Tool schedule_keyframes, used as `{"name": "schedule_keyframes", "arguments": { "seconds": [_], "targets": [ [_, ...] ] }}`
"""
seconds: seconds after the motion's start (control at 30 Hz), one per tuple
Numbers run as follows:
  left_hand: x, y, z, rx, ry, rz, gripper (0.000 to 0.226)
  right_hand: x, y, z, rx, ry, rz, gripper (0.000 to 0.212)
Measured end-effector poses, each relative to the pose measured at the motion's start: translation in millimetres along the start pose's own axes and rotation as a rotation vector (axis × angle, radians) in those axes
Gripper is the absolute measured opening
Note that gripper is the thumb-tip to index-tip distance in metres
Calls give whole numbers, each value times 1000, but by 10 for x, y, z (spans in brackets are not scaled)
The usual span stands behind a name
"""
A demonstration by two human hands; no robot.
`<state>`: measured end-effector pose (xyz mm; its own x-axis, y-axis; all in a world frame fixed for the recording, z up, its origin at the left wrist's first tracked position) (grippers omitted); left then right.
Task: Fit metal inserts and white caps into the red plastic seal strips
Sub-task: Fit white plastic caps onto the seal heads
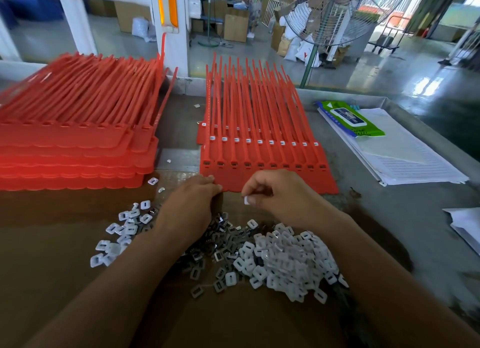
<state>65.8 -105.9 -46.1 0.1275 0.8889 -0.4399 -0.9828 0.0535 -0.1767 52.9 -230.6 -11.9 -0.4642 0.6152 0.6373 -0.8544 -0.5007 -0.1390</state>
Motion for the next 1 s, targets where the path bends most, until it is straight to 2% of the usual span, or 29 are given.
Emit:
{"name": "schedule_keyframes", "arguments": {
  "seconds": [0.13,0.23,0.43,0.63,1.0],
  "targets": [
    [-7,6,15,-3,31,-17,41,-24,-254,44,-40,20,-4,21],
    [-9,15,21,-9,40,-22,37,-57,-492,43,-84,42,0,9],
    [-3,7,12,1,35,-21,35,-181,-878,-49,-201,6,-29,7],
    [-26,16,23,15,7,-49,38,-309,-1043,-232,-215,-18,-71,6],
    [-39,12,18,-8,-11,-66,37,-283,-1150,-305,-135,123,-101,10]
  ]
}}
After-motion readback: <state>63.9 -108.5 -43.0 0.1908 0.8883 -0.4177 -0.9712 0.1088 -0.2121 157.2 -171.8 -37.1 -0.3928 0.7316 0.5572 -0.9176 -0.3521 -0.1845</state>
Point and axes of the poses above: each hand's wrist, its own y-axis away from the middle knuckle, its own z-axis out of the back of the hand, x = y × z, the point moved 8 cm from there along -y, towards the middle knuckle, and after that the axes turned 12 degrees about z, right-handed, at the moved point
